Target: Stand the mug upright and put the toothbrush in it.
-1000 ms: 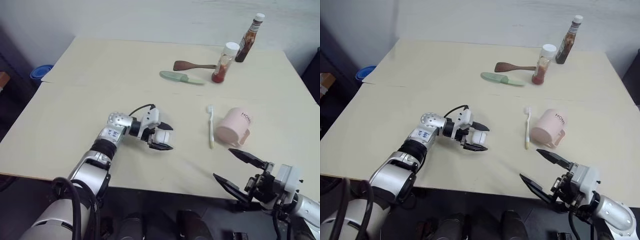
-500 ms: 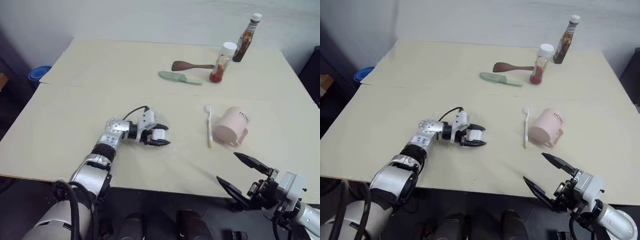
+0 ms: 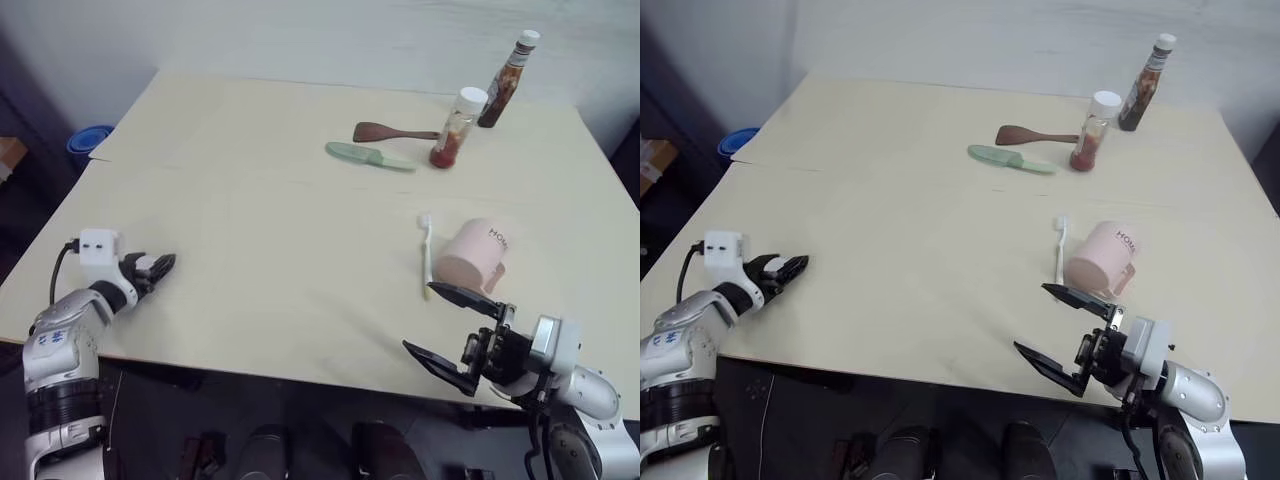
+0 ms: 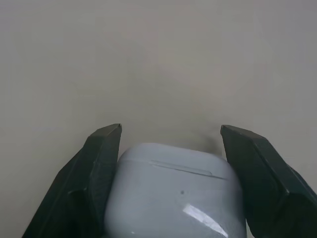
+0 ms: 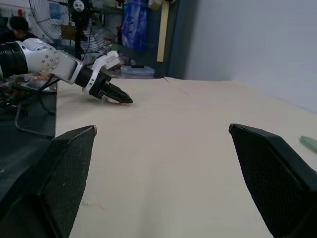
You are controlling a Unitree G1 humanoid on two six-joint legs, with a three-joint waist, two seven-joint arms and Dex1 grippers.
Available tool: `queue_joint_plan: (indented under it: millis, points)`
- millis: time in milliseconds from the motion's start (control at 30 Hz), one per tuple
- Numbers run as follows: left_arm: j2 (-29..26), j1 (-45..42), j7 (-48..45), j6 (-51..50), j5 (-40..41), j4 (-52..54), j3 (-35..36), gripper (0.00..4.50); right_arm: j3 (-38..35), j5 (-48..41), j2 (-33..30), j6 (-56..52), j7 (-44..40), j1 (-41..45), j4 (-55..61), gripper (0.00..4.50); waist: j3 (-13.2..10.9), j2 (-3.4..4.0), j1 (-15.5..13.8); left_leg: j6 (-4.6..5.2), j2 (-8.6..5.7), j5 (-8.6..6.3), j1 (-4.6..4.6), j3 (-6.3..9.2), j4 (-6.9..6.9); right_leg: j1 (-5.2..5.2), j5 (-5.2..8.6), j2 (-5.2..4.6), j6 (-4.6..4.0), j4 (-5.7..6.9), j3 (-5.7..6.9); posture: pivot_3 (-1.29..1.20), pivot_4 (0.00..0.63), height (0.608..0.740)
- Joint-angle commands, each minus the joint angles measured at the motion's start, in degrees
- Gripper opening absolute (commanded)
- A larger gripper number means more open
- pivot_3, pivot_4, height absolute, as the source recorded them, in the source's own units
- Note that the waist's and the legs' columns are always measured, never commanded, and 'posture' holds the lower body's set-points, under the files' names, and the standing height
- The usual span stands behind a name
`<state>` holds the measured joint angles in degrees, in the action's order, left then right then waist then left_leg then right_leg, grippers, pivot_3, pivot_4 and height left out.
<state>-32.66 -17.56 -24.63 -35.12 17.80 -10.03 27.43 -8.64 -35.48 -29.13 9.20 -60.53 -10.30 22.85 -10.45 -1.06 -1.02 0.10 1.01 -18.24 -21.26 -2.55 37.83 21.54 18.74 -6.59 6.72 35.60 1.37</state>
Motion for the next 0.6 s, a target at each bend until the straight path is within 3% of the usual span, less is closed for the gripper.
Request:
queue_joint_plan:
  millis: [33, 100, 233, 367, 500, 600]
  points:
    - [-0.56, -0.22, 0.37, -0.45, 2.43, 2.08, 1.97, 3.85, -0.36, -0.49, 0.24, 0.7, -0.82, 1.47, -2.33, 4.5, 0.0, 0.0, -0.04, 0.0, -0.02, 0.0, 0.0, -0.01, 0.01, -0.01, -0.01, -0.02, 0.01, -0.01, 0.0, 0.0, 0.15, 0.74]
    - [-2.27, 0.58, -1.54, 0.29, 3.05, 4.47, 2.15, 4.47, -2.41, -2.65, -1.37, -1.04, -1.68, 0.8, -2.58, 4.5, 0.0, 0.0, -0.02, -0.08, -0.01, 0.01, -0.01, 0.0, 0.0, 0.0, 0.0, -0.01, 0.01, -0.02, 0.03, 0.0, 0.15, 0.74]
    - [-8.58, 5.32, -7.64, 8.11, 1.99, 5.33, 3.9, 4.49, -10.49, -6.0, -5.28, -2.2, -3.36, -3.2, -2.48, 4.5, 0.0, 0.01, 0.65, -0.17, 0.03, -0.02, -0.04, -0.03, -0.24, 0.04, 0.0, 0.04, 0.0, -0.05, 0.07, 0.0, 0.15, 0.74]
    - [-12.08, 11.12, -27.26, 19.89, 10.03, 7.26, 8.28, 4.49, -19.97, -7.24, -9.36, -2.52, -7.19, -9.02, -5.81, 4.5, 0.0, 0.01, 1.25, -0.14, 0.02, -0.04, 0.06, -0.26, -0.5, 0.01, 0.0, 0.03, 0.0, -0.24, 0.22, 0.0, 0.15, 0.74]
    - [-16.14, 14.69, -38.57, 22.49, 10.78, 12.26, 1.55, 4.49, -26.61, -4.29, -10.92, -2.15, -7.55, -12.66, -16.45, 4.5, 0.0, 0.0, 0.99, -0.1, 0.06, -0.06, 0.11, -0.35, -0.6, -0.02, 0.01, 0.0, -0.01, -0.66, 0.2, 0.0, 0.15, 0.74]
    - [-15.09, 12.74, -41.32, 23.14, 11.11, 15.84, -4.75, 4.49, -28.37, -2.77, -10.58, -3.72, -4.07, -12.7, -20.59, 4.5, 0.0, 0.16, 0.91, 0.05, -0.04, -0.11, 0.11, -0.28, -0.58, -0.07, -0.01, -0.17, -0.01, -0.64, 0.02, 0.0, 0.15, 0.74]
